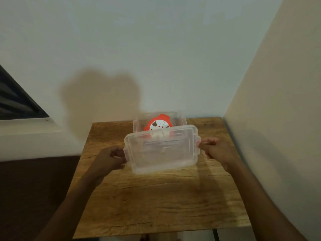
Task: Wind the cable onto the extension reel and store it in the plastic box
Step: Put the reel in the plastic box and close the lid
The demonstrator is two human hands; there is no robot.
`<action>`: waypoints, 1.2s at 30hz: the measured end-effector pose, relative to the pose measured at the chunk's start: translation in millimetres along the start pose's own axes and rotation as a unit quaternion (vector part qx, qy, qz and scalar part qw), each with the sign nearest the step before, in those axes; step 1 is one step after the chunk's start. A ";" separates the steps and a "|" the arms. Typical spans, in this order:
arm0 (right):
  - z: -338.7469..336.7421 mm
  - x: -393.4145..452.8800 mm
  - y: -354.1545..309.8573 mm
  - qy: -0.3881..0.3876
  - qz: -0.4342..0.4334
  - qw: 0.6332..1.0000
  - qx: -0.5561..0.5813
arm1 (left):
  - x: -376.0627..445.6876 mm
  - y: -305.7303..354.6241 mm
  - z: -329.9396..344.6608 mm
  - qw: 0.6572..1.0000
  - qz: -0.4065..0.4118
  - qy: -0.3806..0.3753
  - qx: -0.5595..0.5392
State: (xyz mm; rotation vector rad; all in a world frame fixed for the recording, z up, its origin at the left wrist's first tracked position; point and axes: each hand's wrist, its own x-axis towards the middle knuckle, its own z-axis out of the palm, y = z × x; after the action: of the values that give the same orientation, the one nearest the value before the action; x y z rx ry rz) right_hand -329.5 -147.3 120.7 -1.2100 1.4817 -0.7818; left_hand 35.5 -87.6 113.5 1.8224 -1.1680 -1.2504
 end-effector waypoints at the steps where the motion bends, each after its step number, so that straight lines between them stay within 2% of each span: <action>1: -0.7 0.6 -4.2 -0.012 -0.003 0.998 0.064 | -3.1 5.8 -2.8 0.999 0.032 0.021 -0.026; 4: -0.3 11.7 -14.8 -0.047 0.007 0.968 0.246 | 6.1 20.0 -5.6 0.983 0.072 0.073 -0.155; 7: 8.8 28.6 -22.9 -0.018 -0.003 0.967 0.254 | 31.6 29.3 -3.9 0.961 0.036 0.096 -0.259; 9: 17.5 42.6 -25.1 0.023 -0.010 0.973 0.230 | 43.2 34.0 -0.3 0.957 0.035 0.089 -0.272; 13: 29.5 77.0 -26.9 0.065 -0.013 0.982 0.174 | 66.5 46.5 7.3 0.971 0.044 0.123 -0.200; 17: 36.3 110.0 -21.8 0.093 -0.017 0.995 0.036 | 107.8 48.8 12.7 0.981 0.039 0.147 -0.117; 22: 40.9 128.2 -11.7 0.119 0.008 0.992 -0.029 | 130.9 47.7 30.5 0.986 0.044 0.143 -0.069; 31: 53.3 140.9 -7.1 0.095 -0.016 0.988 -0.117 | 159.2 28.7 40.3 0.980 0.061 0.187 0.018; 36: 59.4 145.7 -3.2 0.095 -0.024 0.983 -0.155 | 169.0 13.1 33.5 0.984 0.036 0.172 0.013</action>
State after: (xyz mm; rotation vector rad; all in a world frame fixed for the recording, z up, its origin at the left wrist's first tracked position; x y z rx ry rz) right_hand -267.3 -280.2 63.7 -1.4391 1.7855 -0.7330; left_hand 26.4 -247.7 49.3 1.9043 -1.0487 -0.8397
